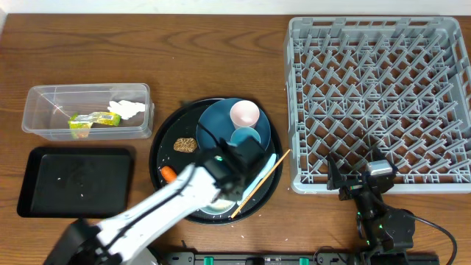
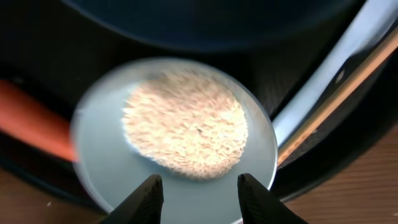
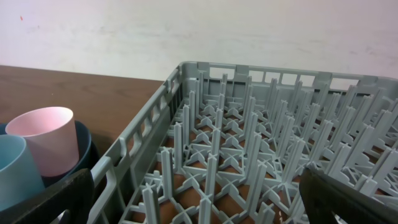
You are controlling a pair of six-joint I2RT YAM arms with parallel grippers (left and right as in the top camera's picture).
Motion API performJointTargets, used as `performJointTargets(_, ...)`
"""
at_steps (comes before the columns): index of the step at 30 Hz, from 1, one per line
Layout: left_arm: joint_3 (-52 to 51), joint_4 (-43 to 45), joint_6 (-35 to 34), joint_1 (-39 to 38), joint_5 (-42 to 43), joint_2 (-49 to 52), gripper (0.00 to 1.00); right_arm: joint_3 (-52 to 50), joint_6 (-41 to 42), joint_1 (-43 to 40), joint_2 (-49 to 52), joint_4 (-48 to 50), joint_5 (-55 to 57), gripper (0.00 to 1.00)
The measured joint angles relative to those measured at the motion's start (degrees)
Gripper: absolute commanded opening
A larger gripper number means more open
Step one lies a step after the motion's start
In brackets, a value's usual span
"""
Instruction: Sort waste into correct bins and load items into the dishwasher rack
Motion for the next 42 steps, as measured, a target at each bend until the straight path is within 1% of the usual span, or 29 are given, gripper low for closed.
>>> performJointTargets(2,0.66,-1.09,0.04,3.17,-0.76,-3.13,0.41,0.00,0.00,0.00,0.00,0.00,0.00,0.99)
performJointTargets(5,1.31,-3.04,0.09,10.21,-2.56,-7.89,0.40,0.00,0.00,0.00,0.00,0.00,0.00,0.99)
performJointTargets(9,1.53,-4.33,0.68,25.53,-5.18,-13.90,0.36,0.00,0.00,0.00,0.00,0.00,0.00,0.99)
performJointTargets(12,1.62,-4.24,1.44,39.74,-6.21,-16.57,0.32,0.00,0.00,0.00,0.00,-0.02,0.00,0.99)
performJointTargets(13,1.62,-4.26,1.51,43.39,-6.40,-16.92,0.31,0.00,0.00,0.00,0.00,0.00,0.02,0.99)
performJointTargets(17,1.62,-4.37,1.60,61.13,-7.04,-16.68,0.14,0.00,0.00,0.00,0.00,0.00,0.02,1.00)
performJointTargets(21,1.27,-5.01,0.00,76.06,-7.04,-15.26,0.13,0.00,0.00,0.00,0.00,0.00,0.02,0.99)
performJointTargets(22,0.81,-5.01,-0.85,79.47,-7.13,-14.82,0.11,0.00,0.00,0.00,0.00,-0.02,0.00,0.99)
performJointTargets(23,0.17,-4.94,-1.97,82.34,-6.99,-14.45,0.06,0.00,0.00,0.00,0.00,0.00,0.02,0.99)
performJointTargets(26,-2.43,-4.57,-4.46,89.94,-6.95,-12.70,0.06,0.00,0.00,0.00,0.00,0.00,0.00,0.99)
performJointTargets(29,-5.35,-4.13,-6.08,96.43,-6.97,-10.14,0.06,0.00,0.00,0.00,0.00,0.00,0.02,0.99)
performJointTargets(33,-7.96,-3.48,-6.88,101.44,-6.45,-7.26,0.06,0.00,0.00,0.00,0.00,0.00,0.02,0.99)
performJointTargets(37,-10.12,-1.84,-7.32,103.19,-5.57,-5.05,0.06,0.00,0.00,0.00,0.00,0.00,0.00,0.99)
performJointTargets(42,-12.48,0.90,-7.50,103.58,-5.29,-4.28,0.06,0.00,0.00,0.00,0.00,0.00,0.00,0.99)
